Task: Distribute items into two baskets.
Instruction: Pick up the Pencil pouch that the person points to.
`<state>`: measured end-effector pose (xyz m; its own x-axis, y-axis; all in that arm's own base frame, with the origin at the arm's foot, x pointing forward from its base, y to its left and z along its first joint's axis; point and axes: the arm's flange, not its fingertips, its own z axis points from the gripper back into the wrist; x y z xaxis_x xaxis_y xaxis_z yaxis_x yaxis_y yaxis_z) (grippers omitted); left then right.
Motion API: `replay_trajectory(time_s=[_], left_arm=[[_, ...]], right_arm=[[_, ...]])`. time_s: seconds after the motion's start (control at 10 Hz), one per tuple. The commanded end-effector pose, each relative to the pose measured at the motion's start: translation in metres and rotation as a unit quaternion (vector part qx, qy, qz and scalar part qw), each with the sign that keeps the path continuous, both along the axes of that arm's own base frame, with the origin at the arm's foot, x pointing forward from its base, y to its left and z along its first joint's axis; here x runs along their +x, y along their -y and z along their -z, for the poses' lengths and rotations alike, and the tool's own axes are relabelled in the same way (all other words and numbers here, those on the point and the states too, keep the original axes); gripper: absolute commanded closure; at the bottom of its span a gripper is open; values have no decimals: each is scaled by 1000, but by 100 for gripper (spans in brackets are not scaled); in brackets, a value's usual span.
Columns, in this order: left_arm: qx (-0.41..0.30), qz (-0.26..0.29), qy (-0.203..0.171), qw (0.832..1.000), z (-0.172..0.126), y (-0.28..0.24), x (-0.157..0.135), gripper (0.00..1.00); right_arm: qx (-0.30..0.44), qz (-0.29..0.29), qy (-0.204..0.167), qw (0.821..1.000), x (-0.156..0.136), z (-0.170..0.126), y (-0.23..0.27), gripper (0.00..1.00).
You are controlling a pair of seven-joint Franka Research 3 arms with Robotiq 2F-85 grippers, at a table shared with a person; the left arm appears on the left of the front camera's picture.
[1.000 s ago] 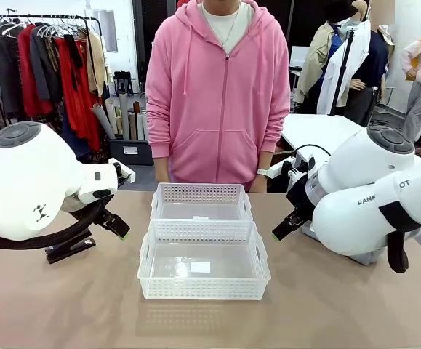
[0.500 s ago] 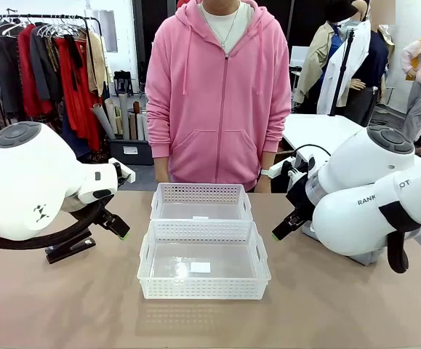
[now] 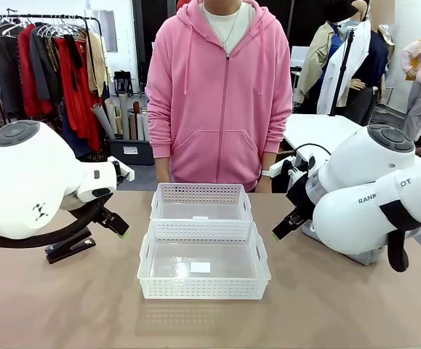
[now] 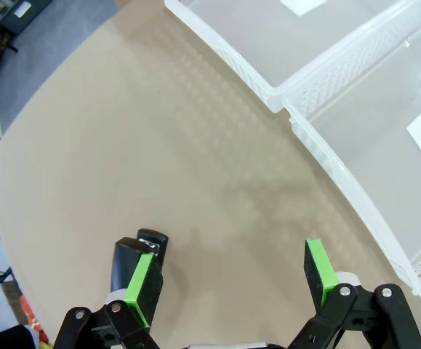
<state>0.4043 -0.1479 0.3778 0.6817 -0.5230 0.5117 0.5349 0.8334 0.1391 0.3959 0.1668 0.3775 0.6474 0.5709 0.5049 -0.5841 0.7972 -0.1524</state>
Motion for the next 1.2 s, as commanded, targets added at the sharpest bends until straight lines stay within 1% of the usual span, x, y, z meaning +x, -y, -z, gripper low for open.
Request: replay_trajectory(time_s=[0.0,0.1,0.2,0.3,0.4,0.5,0.6,0.7,0.8,0.9,1.0,1.1], left_arm=[[0,4,-1,1000,-23,-3,-7,0],[-1,6,-5,1000,-36,-7,-7,0],[-30,32,-21,999,-54,-11,-9,0],[-68,43,-31,996,-76,-23,-10,0],[-104,59,-38,992,-103,-37,-13,0],[-113,51,-27,992,-130,-56,-16,0],[-131,31,-24,991,-153,-76,-19,0],[-139,24,-14,990,-173,-94,-26,0],[-127,11,-6,992,-190,-111,-35,0],[-118,0,-7,993,-204,-128,-47,0],[-104,-25,-13,994,-221,-152,-59,0],[-105,-41,-12,994,-232,-174,-73,0]], right_arm=[[4,-13,-12,1000,1,-28,11,0],[11,-9,-14,1000,5,-40,20,0],[24,-7,-21,999,9,-53,30,0],[37,-12,-40,998,13,-66,42,0],[43,-21,-49,998,17,-77,58,0],[65,-23,-53,996,24,-91,78,0],[96,-17,-58,994,31,-102,96,0],[125,-10,-60,990,37,-111,115,0],[150,1,-57,987,40,-119,134,0],[171,10,-53,984,41,-126,154,0],[195,24,-44,980,40,-135,176,0],[218,26,-35,975,34,-143,193,0]])
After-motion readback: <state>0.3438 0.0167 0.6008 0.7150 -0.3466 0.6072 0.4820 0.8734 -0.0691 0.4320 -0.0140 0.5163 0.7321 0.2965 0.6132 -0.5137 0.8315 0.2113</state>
